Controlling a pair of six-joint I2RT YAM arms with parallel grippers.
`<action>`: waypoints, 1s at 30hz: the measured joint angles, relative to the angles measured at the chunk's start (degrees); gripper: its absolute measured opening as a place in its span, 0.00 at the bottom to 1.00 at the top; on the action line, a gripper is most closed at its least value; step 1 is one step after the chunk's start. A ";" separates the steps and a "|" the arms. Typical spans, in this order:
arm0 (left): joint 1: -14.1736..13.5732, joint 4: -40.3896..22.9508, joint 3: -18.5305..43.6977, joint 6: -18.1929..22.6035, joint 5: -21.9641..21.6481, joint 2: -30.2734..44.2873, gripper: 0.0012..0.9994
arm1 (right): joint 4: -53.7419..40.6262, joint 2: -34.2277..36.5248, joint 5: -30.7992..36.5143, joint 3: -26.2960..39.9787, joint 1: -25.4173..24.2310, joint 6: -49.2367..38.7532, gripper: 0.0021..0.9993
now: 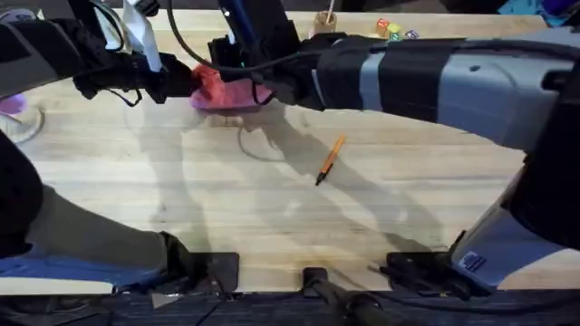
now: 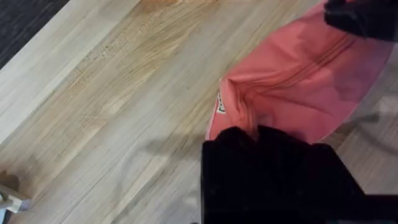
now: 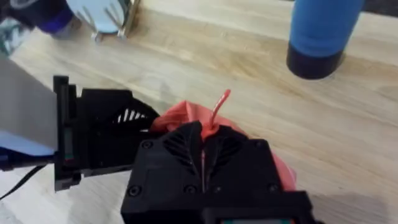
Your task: Unzip the bag, pick up the pens from the table one at a time and place them inside, then zip the bag closed.
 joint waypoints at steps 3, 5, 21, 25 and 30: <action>0.00 0.00 0.00 0.00 0.02 0.00 0.04 | 0.42 0.00 0.23 0.15 -0.04 -0.17 0.03; 0.00 0.02 0.01 0.00 0.02 0.00 0.04 | 0.89 0.00 0.26 0.15 -0.04 -0.33 0.03; -0.78 -0.62 0.02 0.00 2.96 0.00 0.04 | 4.08 0.00 -1.12 2.78 0.14 -3.52 0.60; -1.20 -0.83 0.02 0.00 3.60 0.00 0.04 | 4.02 0.00 -1.60 3.80 0.18 -3.80 0.99; -1.20 -0.83 0.02 0.00 3.65 -0.02 0.04 | 2.00 -0.07 -1.84 3.80 -0.14 -5.55 1.00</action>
